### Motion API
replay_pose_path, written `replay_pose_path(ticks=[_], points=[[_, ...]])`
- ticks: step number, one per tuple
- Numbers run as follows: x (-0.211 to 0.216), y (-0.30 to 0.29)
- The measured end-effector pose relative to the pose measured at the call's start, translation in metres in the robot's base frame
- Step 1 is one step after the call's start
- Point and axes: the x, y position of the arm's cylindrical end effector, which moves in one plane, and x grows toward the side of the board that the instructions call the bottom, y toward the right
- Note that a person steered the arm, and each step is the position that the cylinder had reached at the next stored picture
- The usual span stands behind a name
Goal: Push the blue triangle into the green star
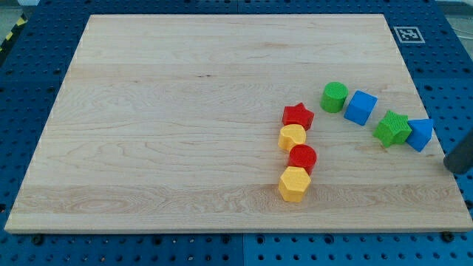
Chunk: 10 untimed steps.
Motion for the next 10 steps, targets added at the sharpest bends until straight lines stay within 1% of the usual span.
replay_pose_path(ticks=[1, 2, 5, 6, 7, 8, 9, 10], points=[[-0.012, 0.002], [-0.014, -0.006], [-0.048, -0.013], [-0.048, -0.04], [-0.048, -0.044], [-0.027, -0.043], [-0.021, -0.044], [-0.024, -0.051]])
